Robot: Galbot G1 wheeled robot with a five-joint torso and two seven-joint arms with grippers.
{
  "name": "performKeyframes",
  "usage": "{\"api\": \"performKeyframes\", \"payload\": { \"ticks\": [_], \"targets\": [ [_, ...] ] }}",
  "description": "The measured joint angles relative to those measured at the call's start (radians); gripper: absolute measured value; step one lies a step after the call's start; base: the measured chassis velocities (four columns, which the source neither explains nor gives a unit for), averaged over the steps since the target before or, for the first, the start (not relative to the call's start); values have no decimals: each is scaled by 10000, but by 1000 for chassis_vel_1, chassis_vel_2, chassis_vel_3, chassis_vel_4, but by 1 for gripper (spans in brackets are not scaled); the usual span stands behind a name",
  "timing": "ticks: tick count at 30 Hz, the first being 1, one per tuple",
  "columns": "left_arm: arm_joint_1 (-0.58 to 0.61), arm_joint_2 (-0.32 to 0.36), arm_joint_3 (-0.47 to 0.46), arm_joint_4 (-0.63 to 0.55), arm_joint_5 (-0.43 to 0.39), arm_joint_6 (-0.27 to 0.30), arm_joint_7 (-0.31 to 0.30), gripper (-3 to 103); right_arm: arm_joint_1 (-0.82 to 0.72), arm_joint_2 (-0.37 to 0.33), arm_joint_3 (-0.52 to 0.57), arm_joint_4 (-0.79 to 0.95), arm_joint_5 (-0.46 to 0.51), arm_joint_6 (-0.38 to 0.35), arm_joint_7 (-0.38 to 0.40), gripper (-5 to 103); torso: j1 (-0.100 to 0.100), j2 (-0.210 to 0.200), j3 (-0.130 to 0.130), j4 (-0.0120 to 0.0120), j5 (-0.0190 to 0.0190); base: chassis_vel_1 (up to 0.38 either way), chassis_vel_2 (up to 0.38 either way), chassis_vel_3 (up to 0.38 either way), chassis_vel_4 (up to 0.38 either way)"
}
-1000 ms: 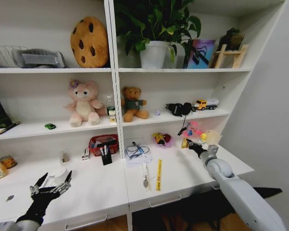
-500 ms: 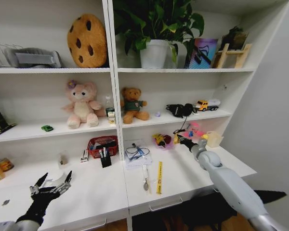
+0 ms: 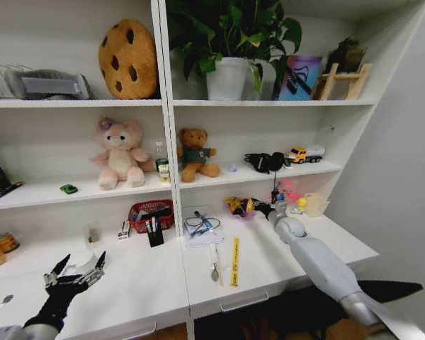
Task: Organize the objects on the table.
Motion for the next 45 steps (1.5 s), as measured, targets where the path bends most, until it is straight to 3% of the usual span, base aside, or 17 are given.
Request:
{"api": "performKeyframes", "payload": {
  "ticks": [4,6,7,11,16,19,20,22,27,29,30,32,33,34,36,40,45],
  "targets": [
    [0,1,0,0,0,0,0,100,196,261,-232,-706,-364,917,263,-2,0,0,1,0,3,0,0,0,0],
    [0,0,0,0,0,0,0,100,277,521,-360,-1135,-416,1528,466,3,1,-1,2,7,4,0,0,0,0],
    [0,0,0,0,0,0,0,100,218,575,-367,-1134,-295,1653,455,14,1,-2,1,8,1,0,0,0,0],
    [0,0,0,0,0,0,0,100,-37,665,-281,-1025,-108,1876,169,25,1,-1,1,1,4,0,0,0,0],
    [0,0,0,0,0,0,0,100,-891,343,294,146,16,1784,-404,47,1,-1,1,6,4,0,0,0,0],
    [0,1,0,0,0,0,0,100,-1177,183,515,551,-4,1646,-577,47,1,-1,1,3,2,0,0,0,0],
    [0,1,0,0,0,0,-2,100,-1775,-115,1000,1326,10,1275,-685,58,0,-2,0,3,2,0,0,0,0],
    [0,1,0,0,0,0,0,100,-3177,-617,1942,2783,16,664,-369,70,0,-1,-1,-7,8,0,0,0,0],
    [0,0,0,0,0,0,0,100,-4955,-1081,3302,4908,-87,398,276,86,-1,0,-2,3,-1,0,0,0,0],
    [-1,0,0,0,1,0,5,100,-5476,-1153,3776,5444,-53,328,305,86,0,0,-1,10,4,0,0,0,0],
    [0,0,0,0,0,0,0,100,-6798,-1197,4844,6589,39,254,262,96,0,0,-2,10,2,0,0,0,0],
    [0,0,0,0,0,0,0,100,-6798,-1197,4844,6589,39,254,262,96,0,0,-2,10,2,0,0,0,0],
    [0,0,0,0,0,0,-1,100,-7945,-1078,5747,7491,76,208,232,99,-1,0,-2,-4,3,0,0,0,0],
    [-1,0,0,0,0,0,0,100,-10058,-588,7464,9268,-31,131,172,100,-1,1,-3,1,-2,0,0,0,0],
    [0,0,0,0,0,0,-2,100,-11307,-224,8054,9806,-474,552,-100,100,-2,1,-2,-1,3,0,0,0,0],
    [-1,0,1,0,0,0,5,100,-12565,258,8438,10087,-1269,1442,-578,100,-2,1,-2,2,2,0,0,0,0],
    [0,0,0,0,0,0,1,100,-13426,1051,8363,10749,-1696,1738,-644,100,-2,1,-1,4,0,0,0,0,0]
  ]
}}
